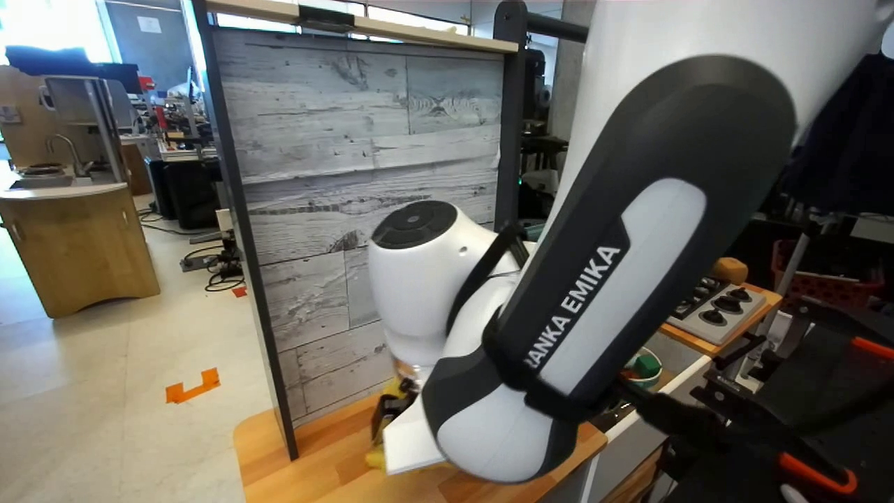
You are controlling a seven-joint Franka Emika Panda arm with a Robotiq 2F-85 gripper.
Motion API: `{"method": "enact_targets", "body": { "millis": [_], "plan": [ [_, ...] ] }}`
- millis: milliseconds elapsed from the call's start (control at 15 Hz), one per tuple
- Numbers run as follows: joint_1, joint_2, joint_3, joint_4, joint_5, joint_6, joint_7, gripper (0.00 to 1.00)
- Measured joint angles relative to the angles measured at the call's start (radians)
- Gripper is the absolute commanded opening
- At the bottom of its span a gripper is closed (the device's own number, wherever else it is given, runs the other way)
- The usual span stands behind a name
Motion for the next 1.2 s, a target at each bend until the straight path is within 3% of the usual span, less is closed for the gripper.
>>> {"method": "enact_targets", "body": {
  "millis": [333, 733, 1000, 1200],
  "plan": [
    [0.022, 0.005, 0.096, 0.092, 0.014, -0.081, 0.024, 1.0],
    [-0.065, -0.066, 0.06, -0.083, 0.003, -0.121, 0.018, 1.0],
    [-0.088, -0.083, 0.087, -0.112, -0.037, -0.087, -0.013, 1.0],
    [-0.032, -0.072, 0.141, -0.069, -0.048, 0.003, -0.009, 1.0]
  ]
}}
